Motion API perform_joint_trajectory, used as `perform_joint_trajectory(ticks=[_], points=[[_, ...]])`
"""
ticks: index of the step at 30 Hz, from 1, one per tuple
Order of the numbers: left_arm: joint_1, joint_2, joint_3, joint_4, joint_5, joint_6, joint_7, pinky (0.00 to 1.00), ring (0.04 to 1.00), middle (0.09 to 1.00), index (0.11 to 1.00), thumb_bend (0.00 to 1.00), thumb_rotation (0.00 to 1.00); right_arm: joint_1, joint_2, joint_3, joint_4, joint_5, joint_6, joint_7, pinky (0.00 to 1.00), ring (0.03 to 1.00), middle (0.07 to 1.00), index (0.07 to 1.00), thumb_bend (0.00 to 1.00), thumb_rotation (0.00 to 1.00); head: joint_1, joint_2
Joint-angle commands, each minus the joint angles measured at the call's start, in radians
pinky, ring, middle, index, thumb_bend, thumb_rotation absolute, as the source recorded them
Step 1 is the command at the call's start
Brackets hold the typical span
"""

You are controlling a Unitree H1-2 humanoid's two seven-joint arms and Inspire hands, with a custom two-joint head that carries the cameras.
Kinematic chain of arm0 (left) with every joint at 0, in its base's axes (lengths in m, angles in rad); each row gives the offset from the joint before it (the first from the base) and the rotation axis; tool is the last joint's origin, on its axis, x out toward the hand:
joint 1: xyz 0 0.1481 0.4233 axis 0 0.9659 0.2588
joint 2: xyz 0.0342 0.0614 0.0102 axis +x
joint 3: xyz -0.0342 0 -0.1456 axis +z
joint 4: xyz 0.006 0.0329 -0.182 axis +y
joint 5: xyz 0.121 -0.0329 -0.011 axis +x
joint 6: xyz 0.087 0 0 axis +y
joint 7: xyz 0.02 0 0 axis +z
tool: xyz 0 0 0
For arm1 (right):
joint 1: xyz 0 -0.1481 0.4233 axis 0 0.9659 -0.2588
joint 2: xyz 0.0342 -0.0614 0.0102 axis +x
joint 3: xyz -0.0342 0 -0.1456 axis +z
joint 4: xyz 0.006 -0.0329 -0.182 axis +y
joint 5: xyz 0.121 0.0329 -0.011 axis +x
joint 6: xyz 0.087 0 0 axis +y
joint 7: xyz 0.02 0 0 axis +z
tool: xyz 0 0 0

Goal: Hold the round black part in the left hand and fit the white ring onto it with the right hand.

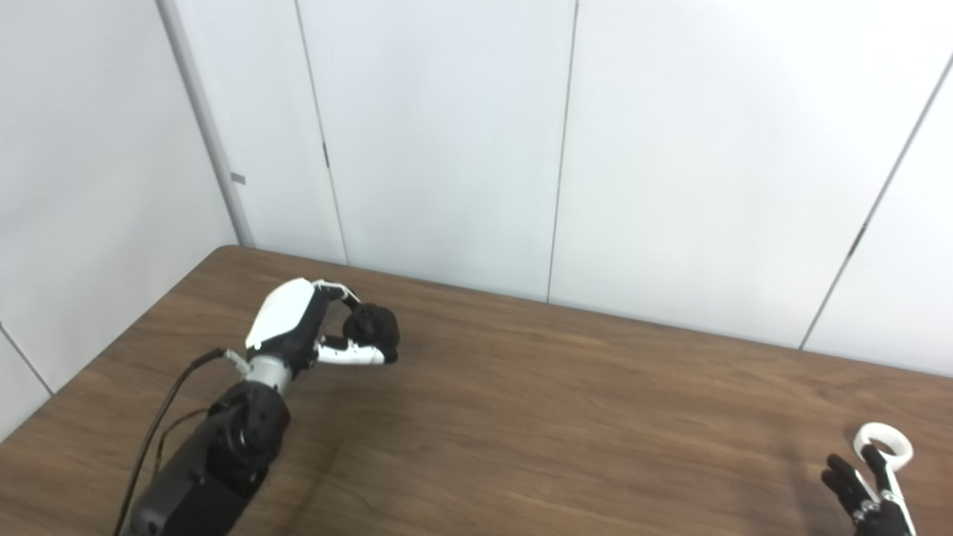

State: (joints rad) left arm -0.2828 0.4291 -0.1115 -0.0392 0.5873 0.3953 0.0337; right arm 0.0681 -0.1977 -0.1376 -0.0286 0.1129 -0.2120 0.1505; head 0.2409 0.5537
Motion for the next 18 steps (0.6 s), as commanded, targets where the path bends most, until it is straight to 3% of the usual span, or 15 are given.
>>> perform_joint_trajectory(ticks=[1,10,18], points=[[-0.010,0.002,0.002,-0.074,0.022,-0.004,-0.001,1.00,0.908,0.802,0.486,0.52,0.05,0.066,0.060,0.033,0.084,0.003,-0.023,-0.012,0.97,0.889,0.901,0.964,0.56,0.94,-0.011,0.006],[0.066,-0.035,-0.048,-0.201,0.084,-0.056,-0.028,1.00,0.905,0.791,0.485,0.52,0.05,0.065,0.082,0.046,0.058,-0.031,-0.006,-0.025,0.95,0.889,0.902,0.968,0.58,0.94,-0.073,0.037],[0.143,-0.063,-0.112,-0.277,0.169,-0.088,-0.055,1.00,0.913,0.807,0.486,0.52,0.05,0.064,0.113,0.071,0.013,-0.084,0.028,-0.055,0.99,0.893,0.904,0.971,0.57,0.97,-0.145,0.076]])
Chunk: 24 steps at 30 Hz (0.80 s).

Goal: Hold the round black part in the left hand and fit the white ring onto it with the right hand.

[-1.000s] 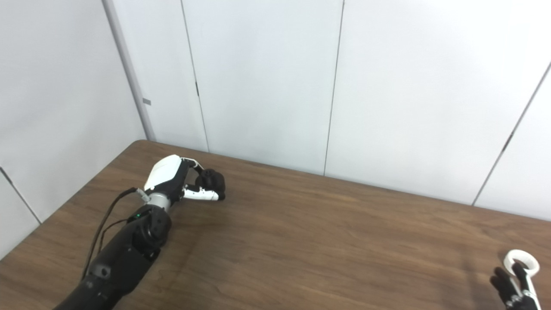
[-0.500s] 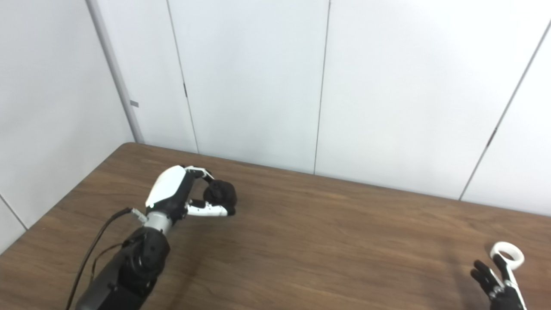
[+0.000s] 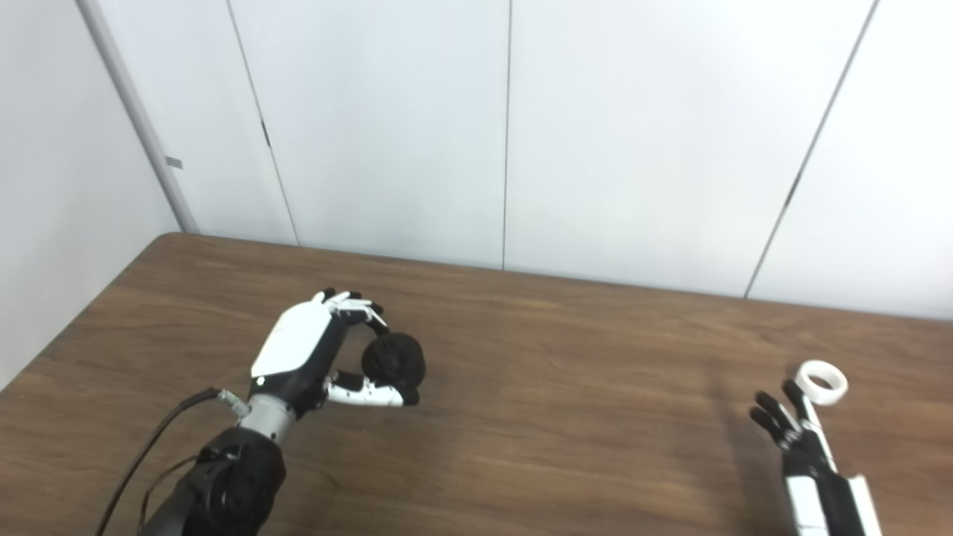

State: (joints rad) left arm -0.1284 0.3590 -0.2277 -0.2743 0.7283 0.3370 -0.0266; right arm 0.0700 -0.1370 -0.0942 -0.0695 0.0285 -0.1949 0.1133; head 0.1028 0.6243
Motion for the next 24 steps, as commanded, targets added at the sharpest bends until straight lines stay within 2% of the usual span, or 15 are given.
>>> perform_joint_trajectory(ticks=[1,5,15,20,24], points=[[-0.003,0.005,-0.004,-0.044,0.037,-0.038,0.004,1.00,0.913,0.808,0.486,0.52,0.05,0.062,0.057,0.031,0.047,0.000,0.018,-0.020,0.99,0.896,0.905,0.974,0.56,0.97,-0.019,0.011],[0.023,-0.018,-0.023,-0.050,0.054,-0.065,0.003,1.00,0.911,0.809,0.485,0.52,0.06,0.059,0.074,0.042,0.024,-0.032,0.045,-0.034,1.00,0.899,0.901,0.978,0.49,1.00,-0.051,0.033],[0.052,-0.083,-0.044,-0.043,0.082,-0.127,0.003,1.00,0.911,0.811,0.486,0.52,0.06,0.049,0.107,0.068,-0.025,-0.081,0.094,-0.063,1.00,0.907,0.929,0.978,0.49,1.00,-0.114,0.098],[0.066,-0.103,-0.062,-0.034,0.104,-0.160,0.006,1.00,0.904,0.805,0.486,0.52,0.06,0.046,0.119,0.078,-0.043,-0.098,0.104,-0.077,0.99,0.905,0.933,0.975,0.50,1.00,-0.133,0.132],[0.076,-0.111,-0.080,-0.039,0.127,-0.168,-0.009,1.00,0.903,0.805,0.486,0.52,0.06,0.043,0.124,0.090,-0.061,-0.120,0.120,-0.085,0.98,0.899,0.934,0.979,0.46,1.00,-0.158,0.161]])
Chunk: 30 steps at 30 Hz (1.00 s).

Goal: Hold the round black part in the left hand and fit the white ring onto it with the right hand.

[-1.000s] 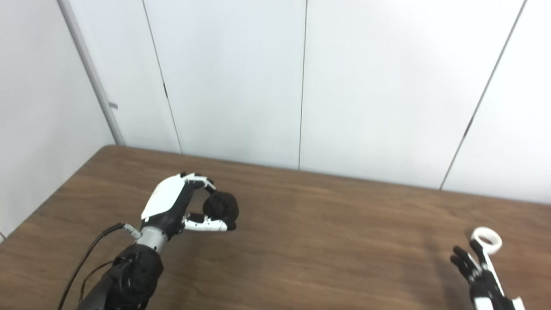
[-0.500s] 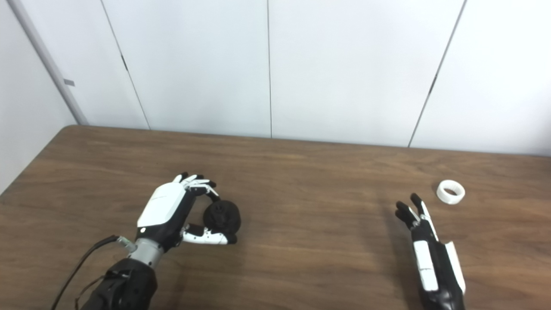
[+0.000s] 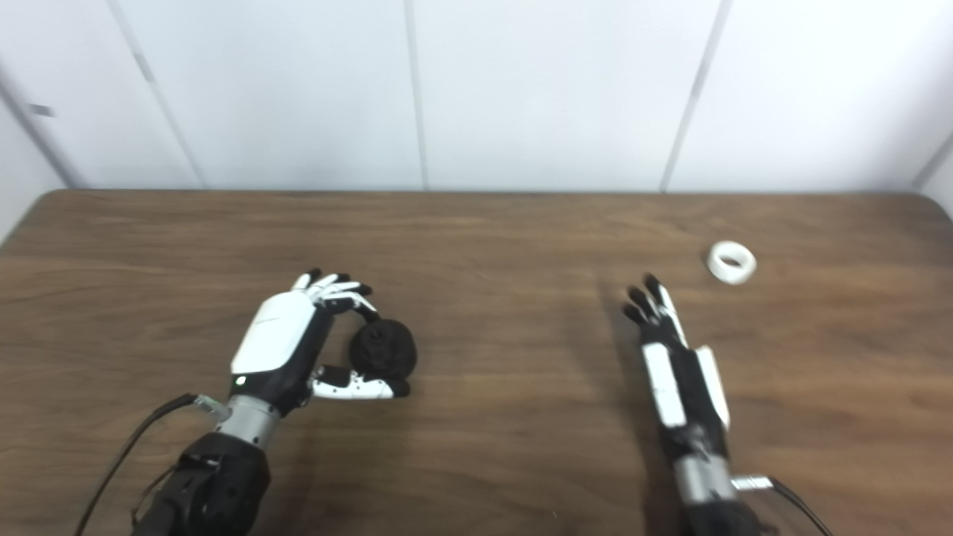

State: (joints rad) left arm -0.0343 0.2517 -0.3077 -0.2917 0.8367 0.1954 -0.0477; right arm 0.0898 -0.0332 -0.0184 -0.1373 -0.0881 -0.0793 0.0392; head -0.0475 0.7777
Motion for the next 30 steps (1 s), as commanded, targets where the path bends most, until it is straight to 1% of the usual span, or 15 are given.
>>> perform_joint_trajectory(ticks=[1,4,7,10,13,19,25,30], points=[[-0.016,-0.005,-0.002,-0.023,0.021,-0.029,0.011,1.00,0.901,0.803,0.486,0.52,0.06,0.023,0.022,0.018,0.000,-0.008,0.011,-0.013,0.98,0.899,0.929,0.979,0.47,1.00,-0.016,0.016],[-0.008,-0.017,-0.005,-0.017,0.018,-0.044,0.009,1.00,0.901,0.799,0.485,0.52,0.06,0.018,0.030,0.024,-0.011,-0.007,0.029,-0.017,0.98,0.891,0.929,0.978,0.47,1.00,-0.035,0.029],[-0.003,-0.027,-0.016,-0.016,0.029,-0.045,-0.001,1.00,0.903,0.799,0.485,0.52,0.06,0.014,0.038,0.030,-0.023,-0.016,0.047,-0.023,0.97,0.896,0.936,0.975,0.46,1.00,-0.053,0.039],[0.001,-0.033,-0.038,-0.006,0.056,-0.055,0.006,1.00,0.899,0.797,0.484,0.52,0.05,0.011,0.048,0.037,-0.039,-0.028,0.068,-0.033,1.00,0.909,0.929,0.975,0.46,1.00,-0.062,0.044],[0.006,-0.040,-0.062,0.009,0.088,-0.064,0.017,1.00,0.895,0.795,0.484,0.52,0.06,0.010,0.055,0.044,-0.048,-0.032,0.067,-0.042,0.96,0.910,0.936,0.977,0.45,1.00,-0.067,0.048],[0.017,-0.056,-0.074,0.030,0.102,-0.082,0.015,1.00,0.895,0.792,0.484,0.52,0.05,0.004,0.069,0.053,-0.059,-0.034,0.073,-0.060,0.95,0.924,0.939,0.985,0.45,1.00,-0.086,0.054],[0.030,-0.054,-0.096,0.045,0.134,-0.097,0.020,1.00,0.897,0.791,0.484,0.52,0.06,-0.003,0.079,0.058,-0.073,-0.036,0.086,-0.078,0.96,0.936,0.934,0.984,0.46,1.00,-0.094,0.061],[0.045,-0.067,-0.107,0.071,0.144,-0.111,0.034,1.00,0.896,0.789,0.484,0.52,0.06,-0.010,0.080,0.058,-0.079,-0.032,0.084,-0.084,0.97,0.928,0.938,0.982,0.45,1.00,-0.095,0.066]])
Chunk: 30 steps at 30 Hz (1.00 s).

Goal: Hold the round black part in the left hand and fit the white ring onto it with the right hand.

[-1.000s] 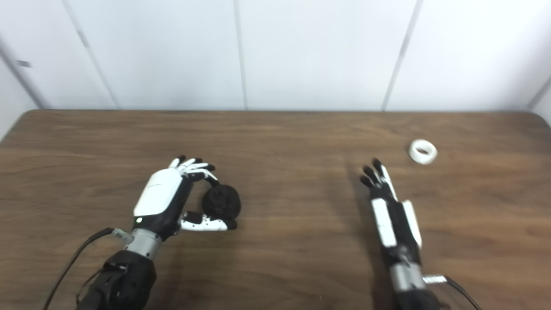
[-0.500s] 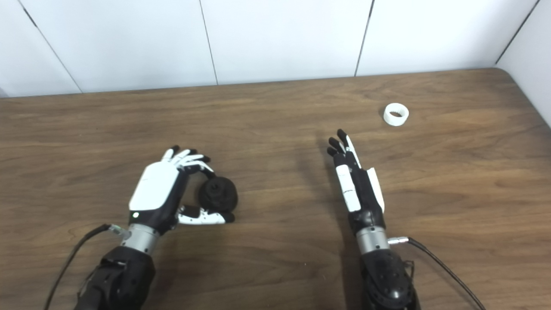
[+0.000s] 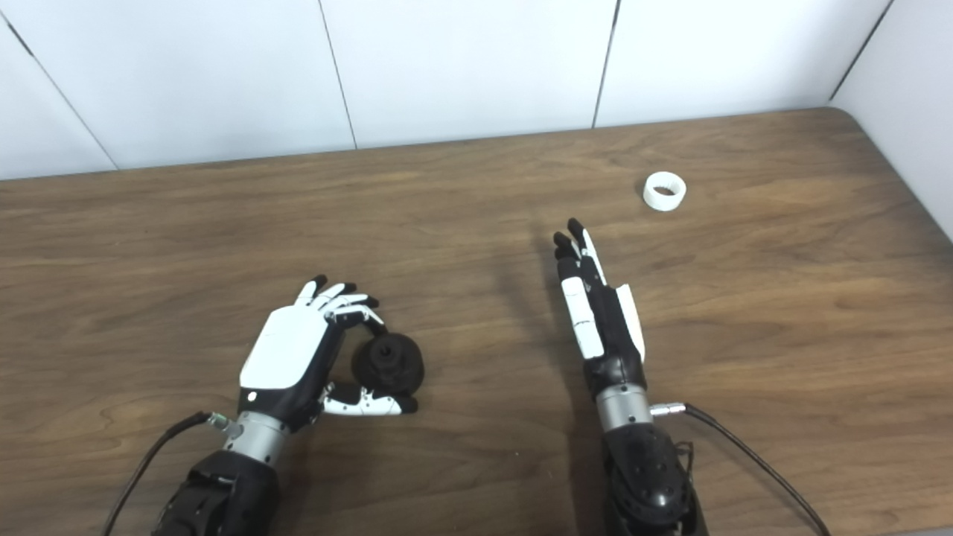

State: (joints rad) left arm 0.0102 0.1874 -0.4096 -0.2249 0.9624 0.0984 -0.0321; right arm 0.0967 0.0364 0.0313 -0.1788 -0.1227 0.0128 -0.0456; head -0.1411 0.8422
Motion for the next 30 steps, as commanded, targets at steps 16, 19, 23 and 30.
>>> perform_joint_trajectory(ticks=[16,19,23,30], points=[[0.015,-0.025,-0.029,0.049,0.045,-0.010,0.052,1.00,0.906,0.802,0.486,0.52,0.06,-0.026,-0.015,-0.020,-0.077,0.049,0.023,0.011,1.00,0.942,0.942,0.973,0.49,1.00,0.020,-0.002],[0.021,-0.028,-0.029,0.049,0.047,0.000,0.045,1.00,0.911,0.804,0.486,0.52,0.06,-0.034,-0.036,-0.031,-0.093,0.057,0.043,0.019,1.00,0.941,0.942,0.970,0.49,1.00,0.016,-0.007],[0.025,-0.033,-0.031,0.060,0.049,0.002,0.056,1.00,0.908,0.803,0.486,0.52,0.06,-0.045,-0.068,-0.054,-0.133,0.064,0.097,0.025,1.00,0.948,0.935,0.963,0.52,1.00,0.008,-0.013],[0.025,-0.046,-0.038,0.084,0.045,0.003,0.073,1.00,0.905,0.799,0.486,0.52,0.06,-0.086,-0.148,-0.115,-0.195,0.064,0.190,0.031,1.00,0.963,0.916,0.952,0.52,1.00,-0.009,-0.024]])
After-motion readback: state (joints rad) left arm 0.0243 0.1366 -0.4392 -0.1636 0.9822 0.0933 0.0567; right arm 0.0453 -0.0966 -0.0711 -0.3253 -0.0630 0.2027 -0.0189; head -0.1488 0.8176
